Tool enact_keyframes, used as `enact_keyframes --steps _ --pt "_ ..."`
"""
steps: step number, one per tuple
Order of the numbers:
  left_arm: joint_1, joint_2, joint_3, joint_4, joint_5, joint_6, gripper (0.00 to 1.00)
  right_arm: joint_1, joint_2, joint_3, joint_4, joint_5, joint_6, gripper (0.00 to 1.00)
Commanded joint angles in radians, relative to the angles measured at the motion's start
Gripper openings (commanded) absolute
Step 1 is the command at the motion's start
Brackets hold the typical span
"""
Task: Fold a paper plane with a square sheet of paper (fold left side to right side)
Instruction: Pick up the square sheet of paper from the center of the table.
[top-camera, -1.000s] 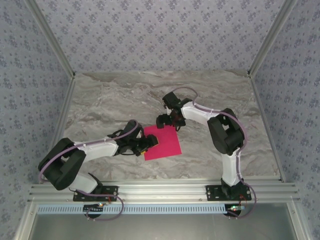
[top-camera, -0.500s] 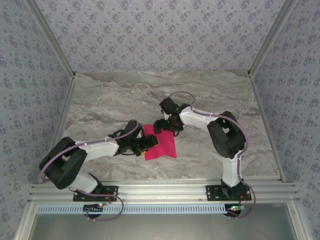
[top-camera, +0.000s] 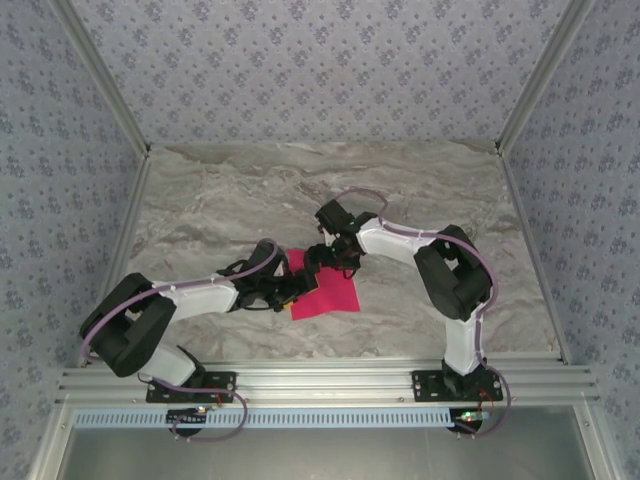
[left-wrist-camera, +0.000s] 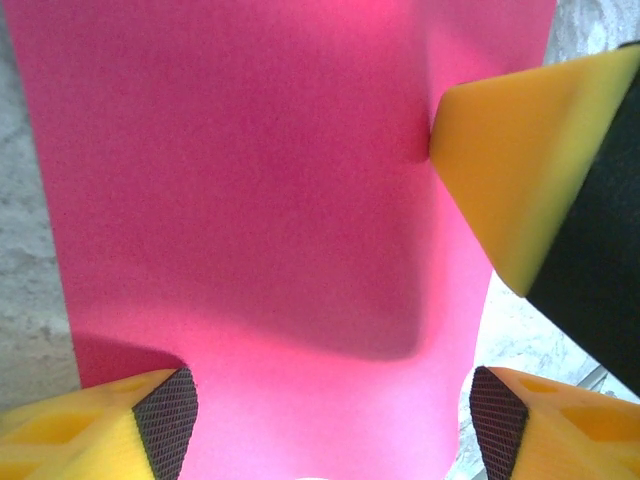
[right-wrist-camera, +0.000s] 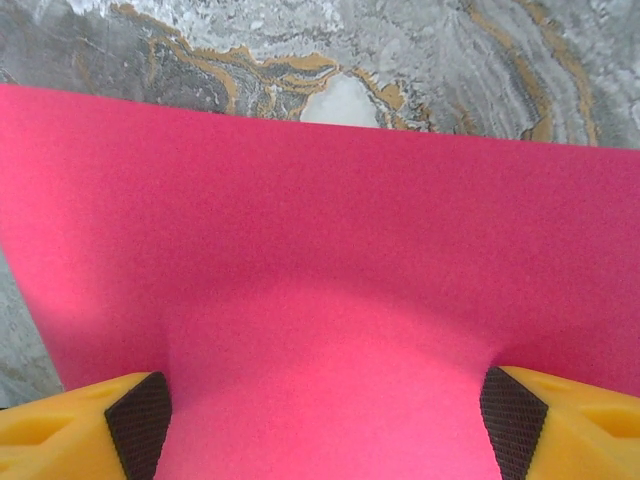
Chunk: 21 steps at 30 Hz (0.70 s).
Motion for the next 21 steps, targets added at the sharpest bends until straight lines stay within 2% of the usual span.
enact_keyframes --steps 1,7,16,21 --pt "-0.007 0.003 -0.024 -0.009 -0.028 -0.027 0.77 0.003 -0.027 -0.027 -0.042 -0.072 0.003 0.86" --pt "-0.007 0.022 -0.011 -0.034 -0.038 -0.015 0.77 -0.035 -0.073 -0.04 -0.031 -0.079 -0.007 0.87" --pt "-0.008 0.073 0.018 0.011 -0.02 -0.026 0.77 -0.043 -0.037 -0.08 0.028 -0.152 0.039 0.7" --pt "-0.015 0.086 0.026 0.026 -0.015 -0.024 0.77 -0.047 -0.041 -0.133 0.093 -0.212 0.076 0.68"
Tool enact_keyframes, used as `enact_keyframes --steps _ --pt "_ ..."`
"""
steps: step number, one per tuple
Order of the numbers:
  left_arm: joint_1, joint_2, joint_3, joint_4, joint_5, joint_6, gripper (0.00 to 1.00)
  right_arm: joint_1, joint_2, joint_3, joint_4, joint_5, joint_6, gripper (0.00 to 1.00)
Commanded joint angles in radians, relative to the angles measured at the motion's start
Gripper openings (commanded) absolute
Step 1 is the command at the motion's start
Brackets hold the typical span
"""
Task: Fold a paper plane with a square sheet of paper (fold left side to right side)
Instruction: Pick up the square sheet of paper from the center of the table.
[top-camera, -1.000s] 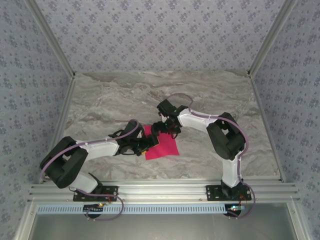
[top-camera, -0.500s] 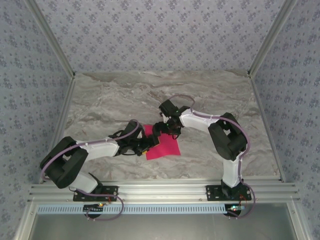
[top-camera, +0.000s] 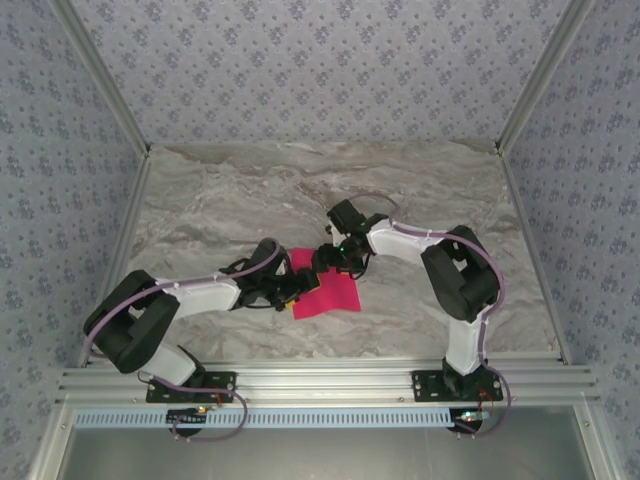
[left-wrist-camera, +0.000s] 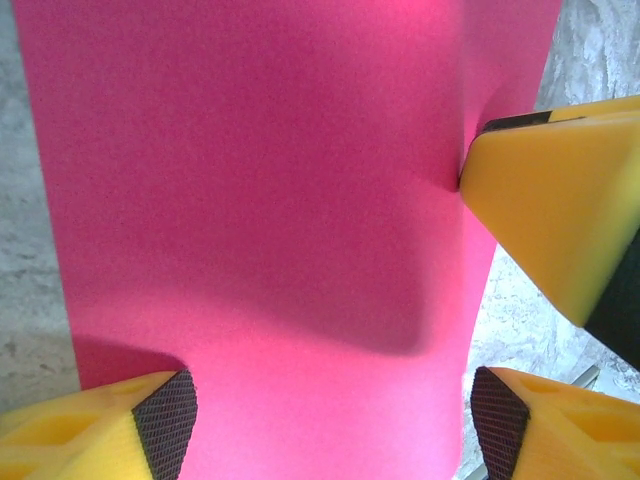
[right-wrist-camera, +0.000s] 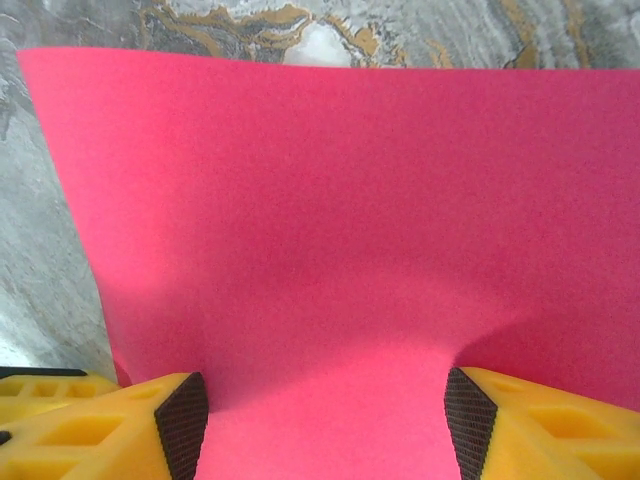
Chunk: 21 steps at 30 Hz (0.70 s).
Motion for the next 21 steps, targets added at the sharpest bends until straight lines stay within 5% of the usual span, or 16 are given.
enact_keyframes --steps 1,14,17,21 --pt "-0.011 0.061 0.005 0.025 -0.023 -0.008 0.77 0.006 -0.007 -0.052 0.037 -0.089 0.04 0.69" --pt "-0.027 0.103 0.033 0.039 -0.018 -0.004 0.75 0.007 -0.01 -0.075 0.079 -0.115 0.077 0.68" --pt "-0.03 0.115 0.044 0.04 -0.019 -0.004 0.7 0.006 -0.01 -0.076 0.077 -0.115 0.077 0.68" --pt "-0.035 0.118 0.055 0.03 -0.022 0.006 0.49 0.007 -0.013 -0.072 0.073 -0.117 0.073 0.68"
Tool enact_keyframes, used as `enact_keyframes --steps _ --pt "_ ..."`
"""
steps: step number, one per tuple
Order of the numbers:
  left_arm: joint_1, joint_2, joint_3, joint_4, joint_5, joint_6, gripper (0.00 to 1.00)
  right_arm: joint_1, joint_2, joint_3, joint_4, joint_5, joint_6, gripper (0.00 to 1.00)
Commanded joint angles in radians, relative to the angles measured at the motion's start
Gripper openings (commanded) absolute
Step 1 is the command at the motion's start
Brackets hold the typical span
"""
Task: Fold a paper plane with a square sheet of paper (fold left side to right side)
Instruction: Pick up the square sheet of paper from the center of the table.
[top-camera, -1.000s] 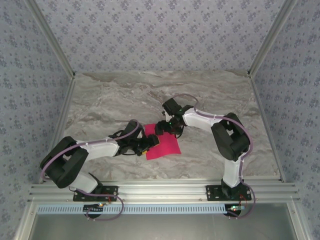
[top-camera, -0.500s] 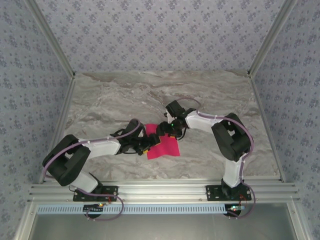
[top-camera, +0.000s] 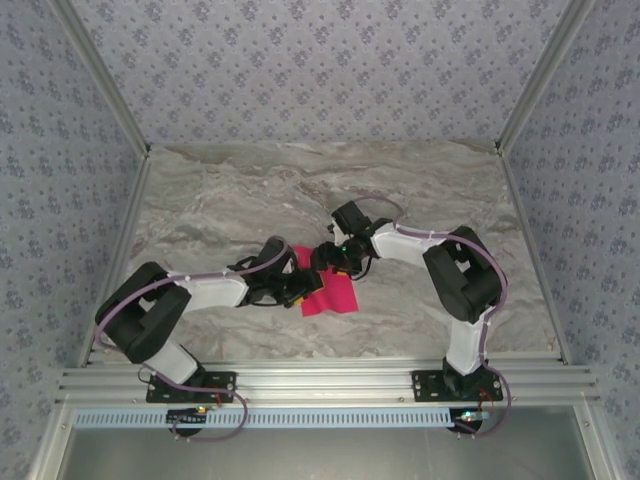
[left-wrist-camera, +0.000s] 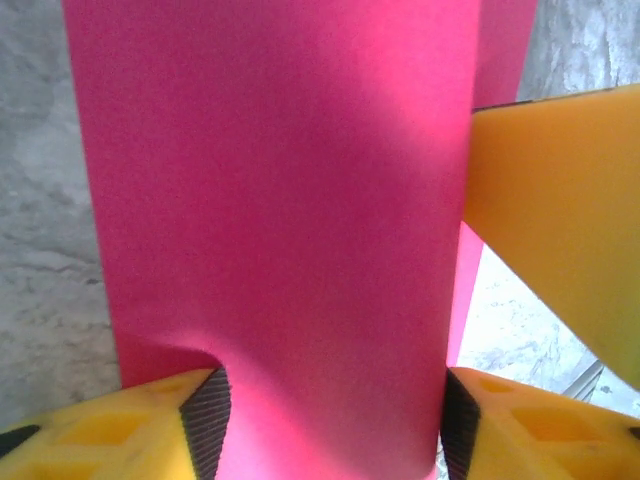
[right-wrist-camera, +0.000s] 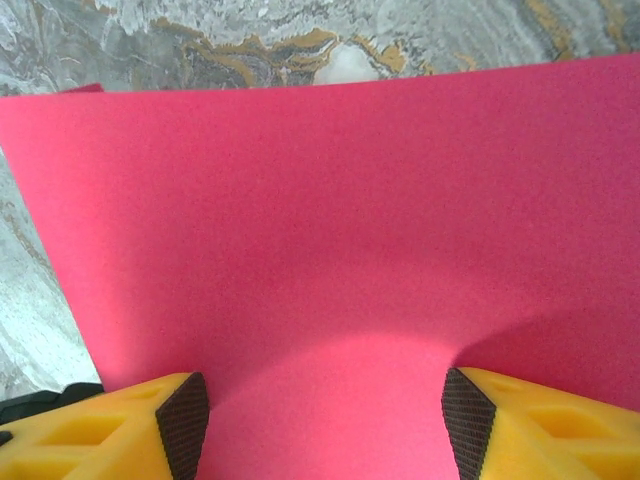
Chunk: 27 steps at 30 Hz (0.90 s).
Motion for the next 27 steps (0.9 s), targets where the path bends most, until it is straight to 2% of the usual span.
enact_keyframes --steps 1,3,11,16,19,22,27 --pt "-0.012 0.039 0.015 -0.008 -0.027 0.002 0.44 0.021 0.003 -0.015 -0.04 -0.043 -0.005 0.68" --pt "-0.013 0.034 0.02 -0.024 -0.035 0.007 0.35 0.019 -0.006 -0.014 -0.039 -0.042 -0.007 0.68" --pt "-0.013 -0.037 0.008 -0.058 -0.068 0.012 0.28 -0.027 -0.125 -0.022 -0.05 -0.027 -0.047 0.7" --pt "-0.011 -0.082 0.01 -0.052 -0.072 0.007 0.18 -0.102 -0.252 -0.094 -0.027 -0.064 -0.073 0.72" --pt "-0.008 -0.107 0.014 -0.038 -0.064 -0.002 0.17 -0.17 -0.335 -0.174 0.014 -0.128 -0.086 0.73" --pt "0.003 -0.14 0.013 -0.013 -0.048 -0.018 0.17 -0.247 -0.41 -0.278 0.111 -0.259 -0.068 0.74" --pt "0.035 -0.228 0.014 0.06 -0.005 -0.039 0.17 -0.362 -0.5 -0.451 0.405 -0.491 0.049 0.76"
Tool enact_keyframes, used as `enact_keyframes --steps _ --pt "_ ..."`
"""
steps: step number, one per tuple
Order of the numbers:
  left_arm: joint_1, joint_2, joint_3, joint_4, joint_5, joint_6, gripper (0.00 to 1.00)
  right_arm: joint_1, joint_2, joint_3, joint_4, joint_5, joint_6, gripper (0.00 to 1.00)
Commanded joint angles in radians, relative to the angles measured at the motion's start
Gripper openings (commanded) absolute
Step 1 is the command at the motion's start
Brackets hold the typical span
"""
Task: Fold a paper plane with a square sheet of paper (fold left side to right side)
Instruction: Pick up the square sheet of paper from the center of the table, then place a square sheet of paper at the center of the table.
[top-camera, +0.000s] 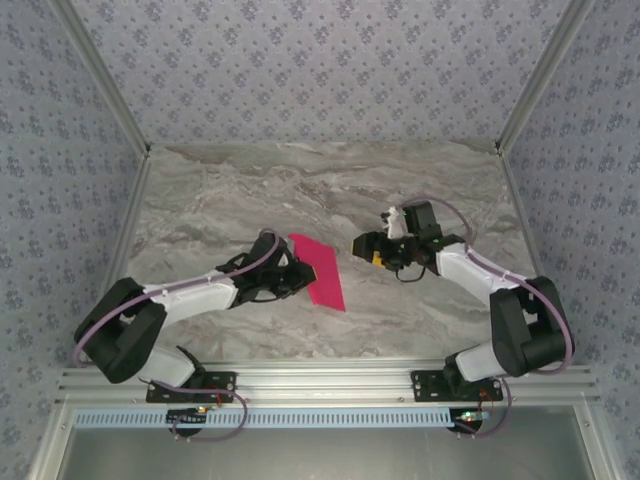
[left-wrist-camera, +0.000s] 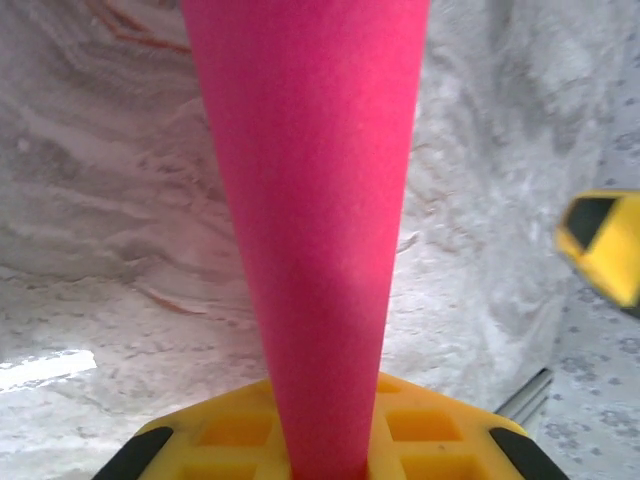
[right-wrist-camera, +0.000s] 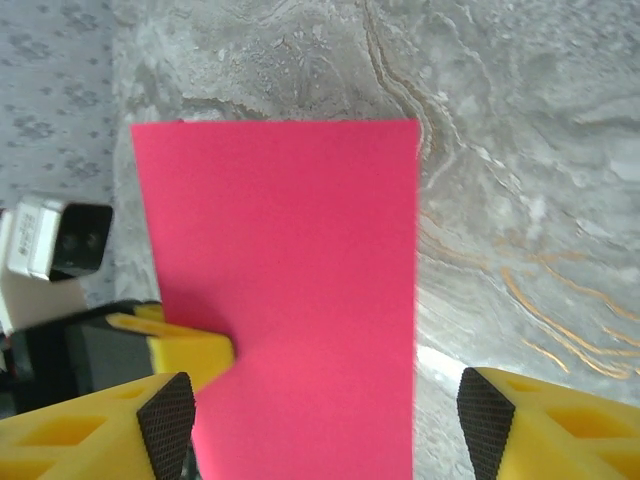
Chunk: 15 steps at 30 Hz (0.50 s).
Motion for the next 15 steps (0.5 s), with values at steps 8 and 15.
enact_keyframes --steps 8,15 --pt "0.035 -0.19 0.082 0.118 0.107 -0.004 0.14 -0.084 -0.056 -0.171 0.645 -0.328 0.343 0.83" --pt "0.034 -0.22 0.104 0.163 0.156 -0.02 0.14 -0.074 -0.032 -0.15 0.807 -0.352 0.491 0.84"
